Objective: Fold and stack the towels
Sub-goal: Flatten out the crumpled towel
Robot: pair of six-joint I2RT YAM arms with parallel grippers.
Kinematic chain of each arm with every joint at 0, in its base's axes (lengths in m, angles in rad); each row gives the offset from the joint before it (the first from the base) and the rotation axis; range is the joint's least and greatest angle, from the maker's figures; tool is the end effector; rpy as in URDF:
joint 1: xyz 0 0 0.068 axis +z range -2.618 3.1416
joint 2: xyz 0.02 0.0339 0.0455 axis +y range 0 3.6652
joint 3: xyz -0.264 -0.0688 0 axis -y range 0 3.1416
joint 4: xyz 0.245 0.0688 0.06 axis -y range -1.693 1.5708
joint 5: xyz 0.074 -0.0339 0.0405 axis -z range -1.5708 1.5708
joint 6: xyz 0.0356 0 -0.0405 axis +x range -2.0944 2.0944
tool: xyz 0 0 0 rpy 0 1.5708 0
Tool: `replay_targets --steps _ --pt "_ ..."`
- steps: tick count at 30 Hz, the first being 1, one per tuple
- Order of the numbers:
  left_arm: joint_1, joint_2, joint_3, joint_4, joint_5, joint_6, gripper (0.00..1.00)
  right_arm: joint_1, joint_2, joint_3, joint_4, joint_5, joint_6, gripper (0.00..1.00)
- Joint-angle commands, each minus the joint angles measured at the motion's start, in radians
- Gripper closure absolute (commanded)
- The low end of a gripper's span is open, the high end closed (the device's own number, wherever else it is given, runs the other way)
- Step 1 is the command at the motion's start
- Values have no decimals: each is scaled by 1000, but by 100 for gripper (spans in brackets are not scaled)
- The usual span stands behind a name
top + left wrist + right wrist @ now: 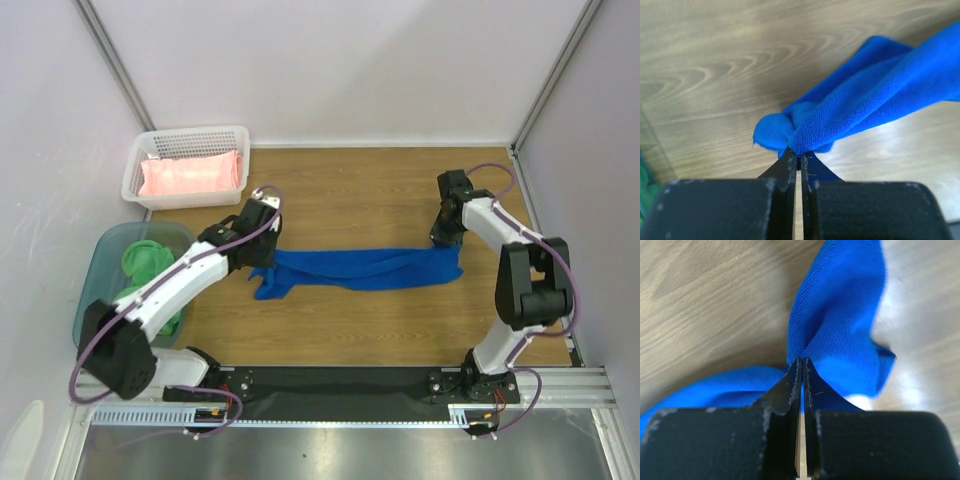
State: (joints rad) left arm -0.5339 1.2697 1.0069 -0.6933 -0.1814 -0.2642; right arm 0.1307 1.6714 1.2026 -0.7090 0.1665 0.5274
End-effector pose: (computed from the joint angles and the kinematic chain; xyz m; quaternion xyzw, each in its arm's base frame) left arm 0.2243 -0.1251 0.2709 0.1005 0.9443 -0.0375 0.3112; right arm 0.3319 0.0377 0.2182 0.2085 0.9550 -0.0143 0.2105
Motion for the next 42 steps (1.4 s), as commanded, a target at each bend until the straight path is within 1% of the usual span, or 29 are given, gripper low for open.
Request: replay_targets --steps 1,3,4,7,9,13,16,19,20,21,23,25,29,31,33,34,35,37,38,42 --pt "-1 69 -7 23 -89 -58 100 9 56 67 109 4 -10 100" --pt "-1 101 7 29 -111 -76 100 9 102 109 123 7 -29 100" --pt "0 129 16 32 -119 -82 100 9 116 170 115 8 -33 100" --pt "2 155 59 23 -154 -93 100 10 166 286 72 21 -55 100" --pt "5 154 88 17 -171 -99 100 12 172 325 51 31 -66 100" --pt "14 123 101 20 -207 -89 100 10 131 350 48 34 -87 100" --pt "18 103 139 0 -236 -35 100 7 88 357 29 39 -99 100" --pt "23 96 215 -34 -322 46 100 1 12 354 45 34 -115 100" --pt "25 92 237 -41 -364 95 100 -5 -19 360 45 33 -116 100" --pt "25 85 277 -48 -383 118 100 -8 -36 376 39 31 -115 100" --pt "23 70 306 -46 -415 170 100 -14 -64 391 22 34 -118 100" --pt "23 40 337 -49 -437 192 100 -20 -102 425 -33 38 -116 100" --pt "23 -35 352 -66 -408 230 100 -23 -171 462 -148 59 -115 100" --pt "25 -94 349 -92 -362 230 100 -23 -220 465 -217 56 -112 100" --pt "23 -133 348 -136 -319 215 100 -23 -249 469 -303 47 -86 100" --pt "23 -166 348 -153 -275 197 100 -25 -271 472 -335 38 -73 100" --pt "23 -182 343 -167 -258 180 100 -25 -283 473 -404 36 -57 100" --pt "23 -222 335 -202 -215 125 100 -25 -315 466 -472 36 -24 100" --pt "25 -222 341 -221 -210 103 100 -25 -323 460 -545 44 -11 100" --pt "23 -168 351 -383 -178 13 100 -29 -358 448 -708 68 66 100"
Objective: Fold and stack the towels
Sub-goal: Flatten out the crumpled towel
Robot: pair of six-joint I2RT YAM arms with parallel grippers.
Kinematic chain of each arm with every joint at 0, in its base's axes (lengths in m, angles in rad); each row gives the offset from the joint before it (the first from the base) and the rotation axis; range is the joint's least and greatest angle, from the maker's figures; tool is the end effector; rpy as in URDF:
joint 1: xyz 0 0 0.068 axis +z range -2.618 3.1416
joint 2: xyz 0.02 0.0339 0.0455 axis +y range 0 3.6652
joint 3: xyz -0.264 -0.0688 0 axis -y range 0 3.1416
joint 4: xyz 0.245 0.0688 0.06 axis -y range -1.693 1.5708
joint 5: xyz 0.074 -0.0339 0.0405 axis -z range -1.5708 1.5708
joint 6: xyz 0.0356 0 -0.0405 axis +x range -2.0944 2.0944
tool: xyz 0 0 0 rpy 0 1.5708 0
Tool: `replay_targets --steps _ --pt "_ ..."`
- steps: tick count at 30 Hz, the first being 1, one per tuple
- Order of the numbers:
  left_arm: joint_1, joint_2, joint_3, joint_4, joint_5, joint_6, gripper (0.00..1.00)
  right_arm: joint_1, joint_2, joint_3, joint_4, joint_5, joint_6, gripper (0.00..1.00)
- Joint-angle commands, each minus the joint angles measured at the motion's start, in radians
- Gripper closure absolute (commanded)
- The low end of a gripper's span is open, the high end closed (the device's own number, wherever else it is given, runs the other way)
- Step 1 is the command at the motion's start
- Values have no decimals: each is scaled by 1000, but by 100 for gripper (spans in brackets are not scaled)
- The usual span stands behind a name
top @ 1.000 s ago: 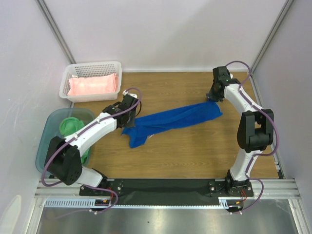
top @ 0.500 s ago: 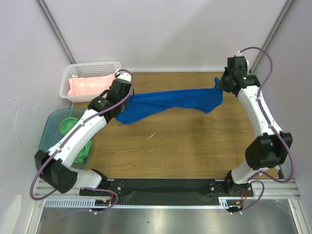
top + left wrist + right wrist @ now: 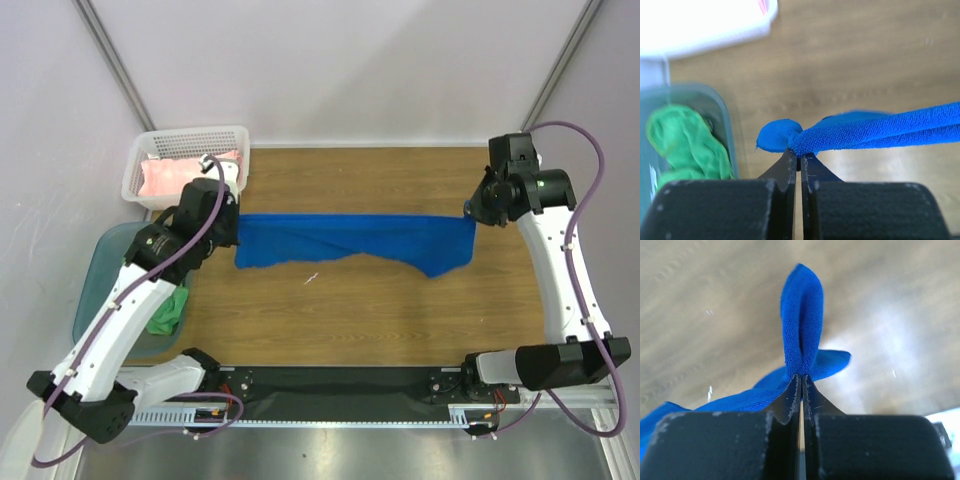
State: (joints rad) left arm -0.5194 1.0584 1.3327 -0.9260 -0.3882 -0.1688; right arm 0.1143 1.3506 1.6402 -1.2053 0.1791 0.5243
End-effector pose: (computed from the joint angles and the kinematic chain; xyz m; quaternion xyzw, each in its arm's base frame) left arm 0.1761 -0.0852 0.4028 0.0691 0.8809 0.0159 0.4680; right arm 0.2455 0.0218 0.4121 0.2201 0.9174 0.0202 0.3308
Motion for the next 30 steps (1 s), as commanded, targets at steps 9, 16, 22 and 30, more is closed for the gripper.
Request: replay_targets --steps 9,16,22,30 --pt "12 265 -105 -77 169 -121 100 -44 -10 -333 -21 -50 8 100" --pt "10 464 -132 134 114 -103 99 -44 186 -338 238 -20 -44 100" --pt "12 627 -103 300 107 -58 89 -59 358 -290 389 8 -82 100" --pt "15 752 -29 305 68 -47 49 -67 551 -191 432 109 -121 100"
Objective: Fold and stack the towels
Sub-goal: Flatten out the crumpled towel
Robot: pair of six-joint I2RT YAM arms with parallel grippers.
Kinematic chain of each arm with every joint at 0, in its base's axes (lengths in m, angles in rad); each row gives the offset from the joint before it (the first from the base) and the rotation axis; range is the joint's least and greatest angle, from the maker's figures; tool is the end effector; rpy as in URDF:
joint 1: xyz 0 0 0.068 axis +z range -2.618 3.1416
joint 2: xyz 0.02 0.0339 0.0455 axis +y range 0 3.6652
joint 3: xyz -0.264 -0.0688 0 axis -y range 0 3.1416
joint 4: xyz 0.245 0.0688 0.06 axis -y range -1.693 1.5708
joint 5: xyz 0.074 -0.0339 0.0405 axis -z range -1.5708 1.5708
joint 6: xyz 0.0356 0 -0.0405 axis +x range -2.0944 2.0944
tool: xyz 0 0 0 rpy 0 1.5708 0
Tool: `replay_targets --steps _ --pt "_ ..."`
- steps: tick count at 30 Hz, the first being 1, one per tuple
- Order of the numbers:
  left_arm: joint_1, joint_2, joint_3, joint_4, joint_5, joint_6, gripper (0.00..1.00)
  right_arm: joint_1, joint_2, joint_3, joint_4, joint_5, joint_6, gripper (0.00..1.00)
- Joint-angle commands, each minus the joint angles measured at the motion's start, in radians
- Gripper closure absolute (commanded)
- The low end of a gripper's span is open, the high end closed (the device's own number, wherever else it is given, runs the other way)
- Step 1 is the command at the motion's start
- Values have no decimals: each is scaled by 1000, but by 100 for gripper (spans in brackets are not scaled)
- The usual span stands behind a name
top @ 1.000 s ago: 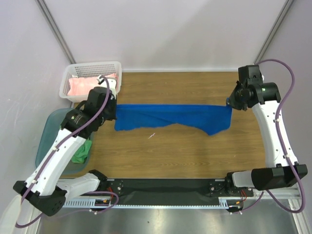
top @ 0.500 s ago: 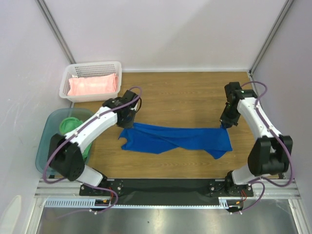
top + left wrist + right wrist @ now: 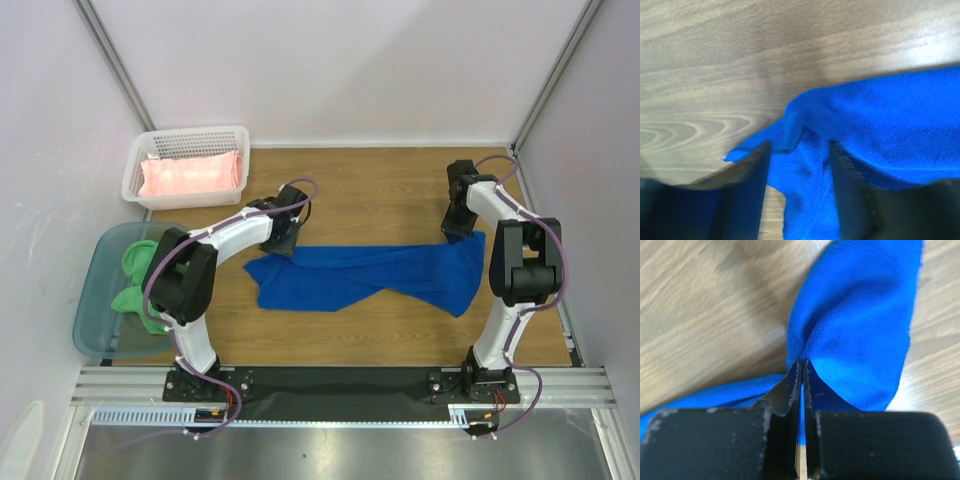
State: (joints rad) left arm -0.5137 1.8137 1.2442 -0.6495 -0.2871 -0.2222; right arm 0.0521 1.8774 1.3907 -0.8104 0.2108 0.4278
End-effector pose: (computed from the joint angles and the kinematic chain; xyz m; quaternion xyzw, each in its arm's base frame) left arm 0.3180 -0.1679 0.1867 0.1168 0.9677 0.0691 0.2123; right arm 0.3736 0.0120 0.1989 0.1981 0.9651 -0.0690 0.1565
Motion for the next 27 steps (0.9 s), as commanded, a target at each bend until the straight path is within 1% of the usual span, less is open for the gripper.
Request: replay_targets --steps 1,2,4,5,6,8,9,11,12,14,15,16,18,19,20,24,26,27 --pt "10 -8 67 22 -34 4 41 -5 28 65 39 79 -24 100" --pt "12 -25 67 18 -35 0 29 -8 34 71 40 76 -20 99" --pt "15 -51 64 -2 -37 -14 18 -11 29 94 31 53 -15 86" --pt "17 -79 63 -13 -35 -34 9 -15 19 102 24 36 -11 78" --pt "20 -94 61 -24 -35 -45 6 -15 8 113 16 27 -9 62" --pt "33 -125 51 -62 -34 -77 2 -18 -36 128 -10 0 3 47" --pt "41 -143 43 -73 -34 -118 2 -20 -61 128 -21 -11 9 34" --pt "73 -203 -3 -91 -18 -167 1 -26 -102 114 -47 -36 31 24" --pt "90 -226 -26 -93 15 -219 1 -34 -154 104 -59 -43 35 19" --pt "159 -295 -109 -72 66 -287 1 -44 -211 53 -68 -65 58 16" --pt "211 -316 -138 -62 113 -308 1 -57 -266 29 -72 -70 68 14" --pt "239 -364 -196 -50 138 -327 2 -79 -300 2 -70 -82 78 14" --pt "300 -410 -248 2 199 -361 3 -113 -360 -90 -55 -108 106 13" --pt "314 -447 -291 31 216 -365 3 -126 -424 -123 -46 -114 115 13" --pt "325 -464 -310 53 223 -382 4 -136 -452 -203 -33 -114 123 13" --pt "363 -488 -367 154 235 -424 6 -214 -564 -378 3 -155 178 14" --pt "376 -481 -403 198 276 -449 11 -265 -624 -438 16 -197 206 15" --pt "386 -475 -416 221 279 -456 12 -277 -644 -496 33 -200 210 16"
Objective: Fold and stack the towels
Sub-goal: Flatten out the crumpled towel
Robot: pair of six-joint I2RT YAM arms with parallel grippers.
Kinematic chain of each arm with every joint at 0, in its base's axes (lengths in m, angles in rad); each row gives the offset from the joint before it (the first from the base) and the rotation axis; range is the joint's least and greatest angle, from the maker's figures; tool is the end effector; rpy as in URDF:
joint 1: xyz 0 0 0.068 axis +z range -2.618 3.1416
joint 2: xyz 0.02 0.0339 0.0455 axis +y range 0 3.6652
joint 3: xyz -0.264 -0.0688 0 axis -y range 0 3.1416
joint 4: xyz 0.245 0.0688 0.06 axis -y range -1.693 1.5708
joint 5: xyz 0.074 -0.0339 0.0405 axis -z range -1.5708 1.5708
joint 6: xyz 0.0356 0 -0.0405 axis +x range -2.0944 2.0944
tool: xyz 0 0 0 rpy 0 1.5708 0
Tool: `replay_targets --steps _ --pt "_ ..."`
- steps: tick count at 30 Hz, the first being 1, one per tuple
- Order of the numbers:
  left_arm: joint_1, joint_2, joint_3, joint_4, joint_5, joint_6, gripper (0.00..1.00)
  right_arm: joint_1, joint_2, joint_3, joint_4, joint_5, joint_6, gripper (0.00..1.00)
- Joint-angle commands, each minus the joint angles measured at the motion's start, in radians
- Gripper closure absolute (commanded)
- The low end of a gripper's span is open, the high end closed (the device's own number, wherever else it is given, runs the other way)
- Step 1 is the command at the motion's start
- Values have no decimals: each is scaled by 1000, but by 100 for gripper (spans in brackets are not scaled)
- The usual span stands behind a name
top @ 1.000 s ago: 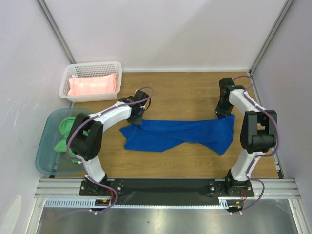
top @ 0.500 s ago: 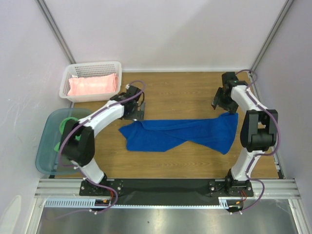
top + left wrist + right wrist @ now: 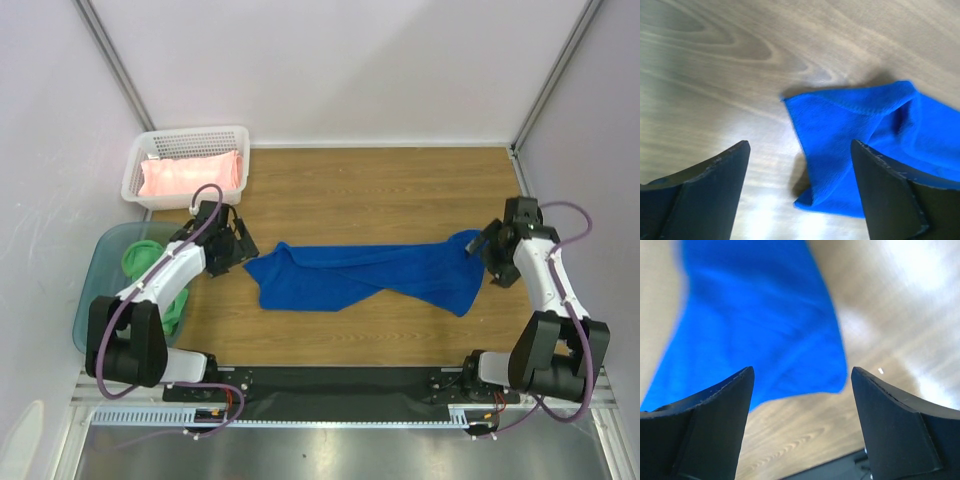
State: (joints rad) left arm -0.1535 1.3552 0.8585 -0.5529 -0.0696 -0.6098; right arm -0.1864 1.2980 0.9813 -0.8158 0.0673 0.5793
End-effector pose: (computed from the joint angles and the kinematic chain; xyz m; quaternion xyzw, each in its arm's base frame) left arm 0.2593 -0.0376 0.2124 -0.2271 0.9386 -0.0647 0.2515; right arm 0.2421 -0.0481 0.2493 0.3712 0.9022 0.0102 0.2195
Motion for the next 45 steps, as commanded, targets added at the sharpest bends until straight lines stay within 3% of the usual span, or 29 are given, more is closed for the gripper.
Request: replay_targets --steps 1,15,25,34,38,42,45 --pt "29 -11 -54 167 94 -70 14 -59 -103 -110 43 -57 71 17" --pt "32 56 -131 289 73 -71 28 -93 -172 -362 159 -142 134 27" --pt "34 70 -130 277 33 -67 31 -93 -184 -415 73 -159 162 27" --pt "34 71 -131 261 16 -71 31 -88 -194 -452 86 -185 180 42" --pt "34 74 -133 258 10 -76 31 -88 -180 -470 113 -187 174 60" --pt "34 73 -136 260 4 -76 31 -87 -161 -481 139 -185 174 70" --pt "34 71 -134 258 -1 -74 31 -87 -152 -477 150 -181 169 83"
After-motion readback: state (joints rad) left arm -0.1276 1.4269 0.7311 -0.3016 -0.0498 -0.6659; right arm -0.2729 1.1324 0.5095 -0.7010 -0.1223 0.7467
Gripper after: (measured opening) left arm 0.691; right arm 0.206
